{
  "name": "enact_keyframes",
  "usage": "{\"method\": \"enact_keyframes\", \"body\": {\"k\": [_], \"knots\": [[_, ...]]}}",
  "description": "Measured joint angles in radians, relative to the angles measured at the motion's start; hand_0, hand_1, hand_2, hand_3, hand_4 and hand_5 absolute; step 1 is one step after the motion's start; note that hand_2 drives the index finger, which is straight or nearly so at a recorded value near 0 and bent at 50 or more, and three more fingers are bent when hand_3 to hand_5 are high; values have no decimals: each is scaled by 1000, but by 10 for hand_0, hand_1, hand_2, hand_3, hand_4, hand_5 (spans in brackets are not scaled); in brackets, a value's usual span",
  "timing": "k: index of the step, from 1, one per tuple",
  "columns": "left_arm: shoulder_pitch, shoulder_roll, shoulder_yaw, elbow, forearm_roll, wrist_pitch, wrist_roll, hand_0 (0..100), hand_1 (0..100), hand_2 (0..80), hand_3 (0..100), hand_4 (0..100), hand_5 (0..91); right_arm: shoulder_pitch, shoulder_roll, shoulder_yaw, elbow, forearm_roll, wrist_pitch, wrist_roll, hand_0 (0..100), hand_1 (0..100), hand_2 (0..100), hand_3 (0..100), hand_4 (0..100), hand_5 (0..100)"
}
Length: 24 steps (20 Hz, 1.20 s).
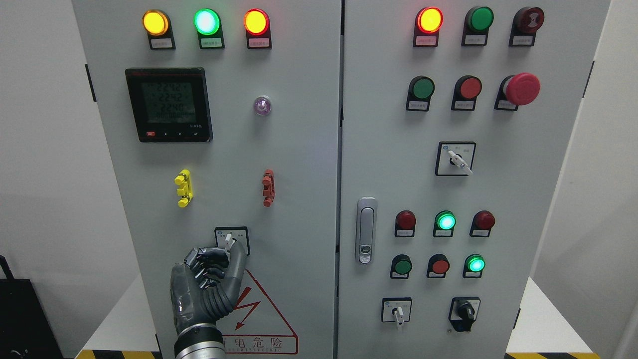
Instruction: Turn on light switch 1
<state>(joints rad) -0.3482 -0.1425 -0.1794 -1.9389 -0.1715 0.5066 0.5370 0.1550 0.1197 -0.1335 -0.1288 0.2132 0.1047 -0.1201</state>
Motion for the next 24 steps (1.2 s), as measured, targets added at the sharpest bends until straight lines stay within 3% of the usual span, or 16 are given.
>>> {"method": "enact_keyframes", "body": {"k": [24], "knots": [[-2, 0, 0, 0, -2, 1, 0, 406, 630, 591, 781, 818, 789, 0, 0, 0, 0, 0, 0, -1, 50, 0, 0, 0, 0, 0]]}}
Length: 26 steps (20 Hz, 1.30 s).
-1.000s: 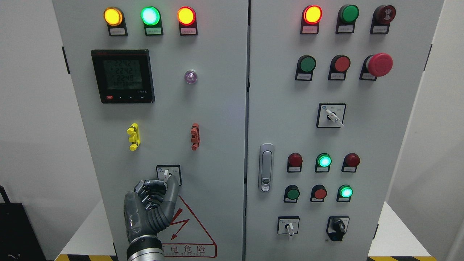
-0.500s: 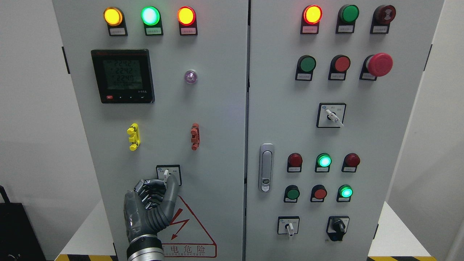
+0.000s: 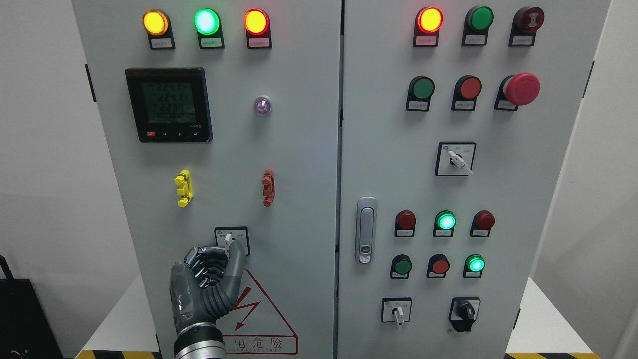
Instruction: Turn on light switch 1
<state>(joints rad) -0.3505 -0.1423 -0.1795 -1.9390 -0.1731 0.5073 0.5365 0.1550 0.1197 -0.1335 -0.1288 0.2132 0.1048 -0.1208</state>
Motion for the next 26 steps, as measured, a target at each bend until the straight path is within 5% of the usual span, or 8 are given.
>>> {"method": "enact_keyframes", "body": {"k": [26], "knots": [[4, 1, -1, 0, 0, 0, -9, 516, 578, 611, 816, 836, 803, 0, 0, 0, 0, 0, 0, -1, 50, 0, 0, 0, 0, 0]]}}
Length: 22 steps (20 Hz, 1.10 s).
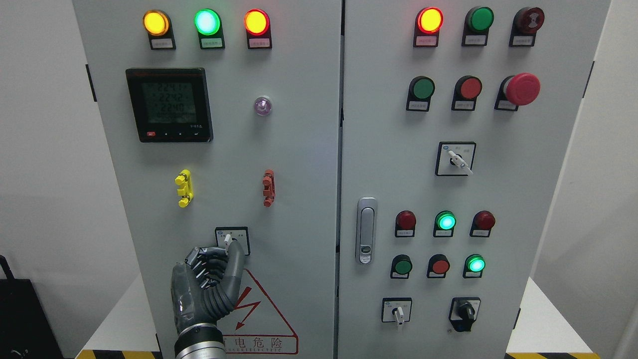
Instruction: Turn on light switch 1
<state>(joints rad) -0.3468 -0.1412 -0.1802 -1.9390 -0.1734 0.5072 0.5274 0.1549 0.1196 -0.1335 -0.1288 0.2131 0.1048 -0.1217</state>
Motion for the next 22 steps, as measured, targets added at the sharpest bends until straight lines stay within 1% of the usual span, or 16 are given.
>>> {"method": "enact_keyframes", "body": {"k": [11, 22], "knots": [[0, 0, -1, 0, 0, 0, -2, 550, 570, 613, 820, 840, 804, 0, 0, 0, 0, 0, 0, 1, 50, 0, 0, 0, 0, 0], [0, 0, -1, 0, 1, 0, -6, 623, 568, 617, 832, 846, 816, 0, 0, 0, 0, 0, 0, 1, 50, 0, 0, 0, 0, 0]]}}
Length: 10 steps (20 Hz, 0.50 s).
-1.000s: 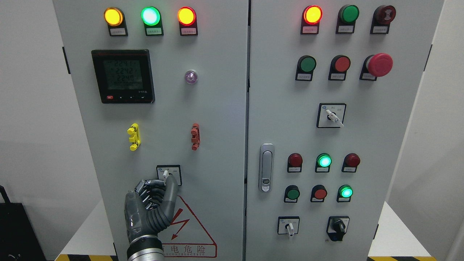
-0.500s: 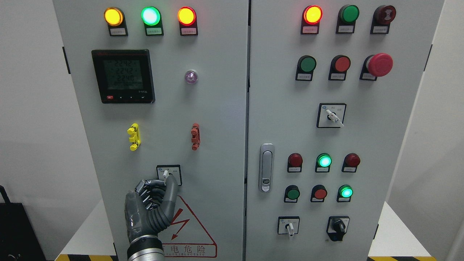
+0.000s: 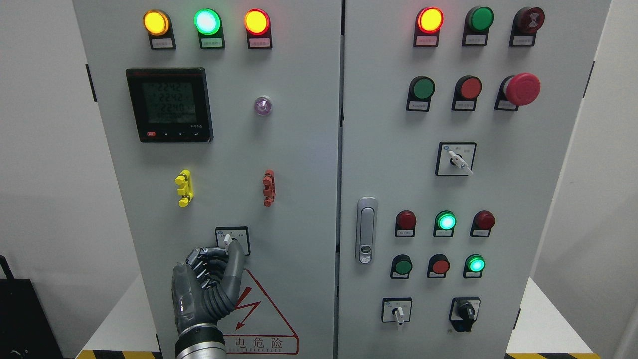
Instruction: Turn on light switch 1
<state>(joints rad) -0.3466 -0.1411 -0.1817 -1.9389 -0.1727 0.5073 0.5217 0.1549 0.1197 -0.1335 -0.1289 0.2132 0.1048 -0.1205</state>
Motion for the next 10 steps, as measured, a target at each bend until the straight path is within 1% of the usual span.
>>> {"method": "enact_keyframes", "body": {"k": [10], "knots": [[0, 0, -1, 1, 0, 0, -6, 653, 557, 620, 841, 850, 816, 0, 0, 0, 0, 0, 0, 0, 50, 0, 0, 0, 0, 0]]}}
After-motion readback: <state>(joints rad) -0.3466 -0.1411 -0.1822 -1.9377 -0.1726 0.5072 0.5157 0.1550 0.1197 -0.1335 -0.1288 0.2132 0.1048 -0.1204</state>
